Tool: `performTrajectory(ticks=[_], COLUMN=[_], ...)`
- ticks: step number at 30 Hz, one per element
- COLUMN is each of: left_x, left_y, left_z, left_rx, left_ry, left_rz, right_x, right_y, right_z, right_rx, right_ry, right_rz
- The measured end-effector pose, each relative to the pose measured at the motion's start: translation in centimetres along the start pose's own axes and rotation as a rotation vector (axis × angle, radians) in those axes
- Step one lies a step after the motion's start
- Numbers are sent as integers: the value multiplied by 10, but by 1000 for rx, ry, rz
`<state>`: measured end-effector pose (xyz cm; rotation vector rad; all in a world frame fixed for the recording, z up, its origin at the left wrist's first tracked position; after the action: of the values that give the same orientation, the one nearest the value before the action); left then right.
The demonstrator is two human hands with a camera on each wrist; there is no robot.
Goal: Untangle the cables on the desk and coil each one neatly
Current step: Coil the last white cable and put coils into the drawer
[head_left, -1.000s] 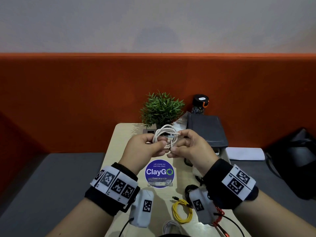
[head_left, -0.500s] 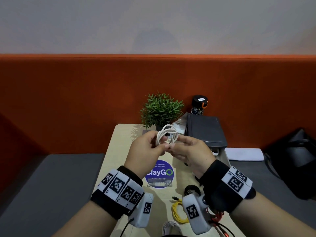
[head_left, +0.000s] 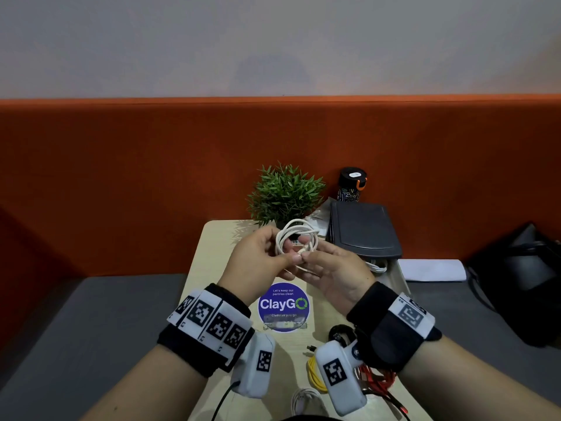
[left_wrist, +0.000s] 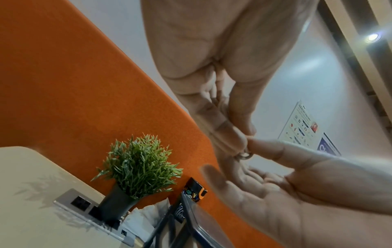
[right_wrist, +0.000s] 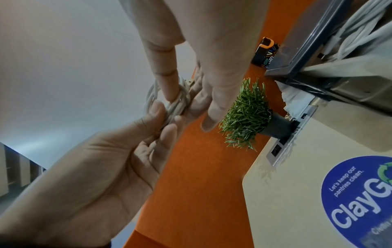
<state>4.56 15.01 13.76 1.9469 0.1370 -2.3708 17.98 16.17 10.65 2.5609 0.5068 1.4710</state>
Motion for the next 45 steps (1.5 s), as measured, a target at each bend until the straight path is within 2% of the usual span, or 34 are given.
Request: performTrajectory(ticks=[5,11,15,19,22,24,27,30,33,36,40,45], left_x=[-3,11,23,37,45,47,50,53,63,68,67,80], left_y=[3,5,5,4,8,11,10,9,8,6,0,-12], left_z=[7,12,20,26,20,14,2,-13,-32,-52,-80,-110], left_rx=[-77,-30,82,226,319,359,353,373,456,510,435,281], left_ry=[114,204,188,38,-18,-21,82,273,461,530,366,339], left_rz=[19,111,184,218,209,186,155,171,223,302,264,296], right_x=[-3,-12,-14,-11,-13,-15,-21,-25,-16,-6,7,29], right_y=[0,1,6,14,21,23,25,29,32,33,31,14], right_z=[-2,-4,1,7,11,21,44,56,65,80,105,139], right_rx=[-12,11,-38,-111,-124,-183,-282,-272,-231,-241,-293,-316], right_ry=[66,54,295,476,607,652,647,502,503,521,528,653], right_rz=[42,42,51,161,232,242,135,32,19,-21,-55,-51])
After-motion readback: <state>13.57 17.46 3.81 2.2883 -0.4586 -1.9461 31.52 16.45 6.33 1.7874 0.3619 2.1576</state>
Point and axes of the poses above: each hand's wrist, its own y-axis away from the middle knuckle, its own z-axis out of the back of the hand, x = y × z, the point moved 5 cm from there along -y, towards the middle knuckle, and after that the axes turned 7 degrees about -x, right-handed, at the moved point
